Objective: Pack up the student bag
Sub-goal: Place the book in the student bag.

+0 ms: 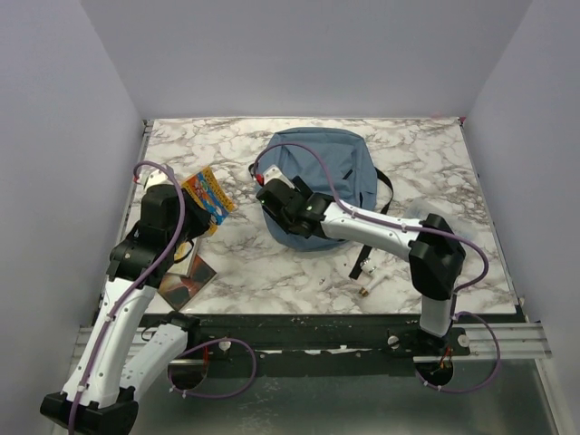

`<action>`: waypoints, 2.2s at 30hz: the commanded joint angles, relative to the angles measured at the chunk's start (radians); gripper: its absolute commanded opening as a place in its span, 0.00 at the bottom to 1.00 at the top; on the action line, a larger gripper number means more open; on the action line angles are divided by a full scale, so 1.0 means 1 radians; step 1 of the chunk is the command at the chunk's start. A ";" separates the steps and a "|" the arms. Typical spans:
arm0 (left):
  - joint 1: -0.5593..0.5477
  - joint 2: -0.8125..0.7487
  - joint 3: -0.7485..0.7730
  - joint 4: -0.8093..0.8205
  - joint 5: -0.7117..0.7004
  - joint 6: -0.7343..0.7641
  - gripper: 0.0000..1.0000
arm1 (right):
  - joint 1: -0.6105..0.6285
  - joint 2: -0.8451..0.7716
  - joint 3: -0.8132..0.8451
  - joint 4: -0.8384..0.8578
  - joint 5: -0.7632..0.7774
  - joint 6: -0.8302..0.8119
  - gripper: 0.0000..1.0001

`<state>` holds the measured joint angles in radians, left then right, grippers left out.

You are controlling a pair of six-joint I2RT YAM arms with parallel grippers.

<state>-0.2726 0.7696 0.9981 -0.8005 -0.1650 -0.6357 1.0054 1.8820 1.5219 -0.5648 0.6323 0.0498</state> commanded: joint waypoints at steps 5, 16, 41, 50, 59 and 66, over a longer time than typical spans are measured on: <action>-0.004 0.002 0.008 0.090 0.068 -0.018 0.00 | -0.011 0.044 -0.035 0.020 0.098 -0.066 0.74; -0.004 0.010 0.008 0.093 0.077 -0.018 0.00 | -0.021 0.002 -0.278 0.221 0.292 -0.131 0.75; 0.048 0.042 -0.078 0.208 0.437 -0.244 0.00 | -0.204 0.185 0.606 -0.333 -0.521 0.451 0.01; 0.052 0.100 -0.171 0.350 0.555 -0.402 0.00 | -0.252 0.101 0.610 -0.206 -0.572 0.534 0.01; 0.051 0.175 -0.271 0.640 0.596 -0.572 0.00 | -0.282 0.045 0.535 -0.098 -0.718 0.612 0.01; 0.027 0.267 -0.312 0.866 0.423 -0.633 0.00 | -0.290 -0.005 0.455 0.038 -0.874 0.719 0.01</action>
<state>-0.2260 1.0145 0.7116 -0.2153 0.3683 -1.1980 0.7158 1.9545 1.9858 -0.6884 -0.1066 0.6834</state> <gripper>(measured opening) 0.261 0.017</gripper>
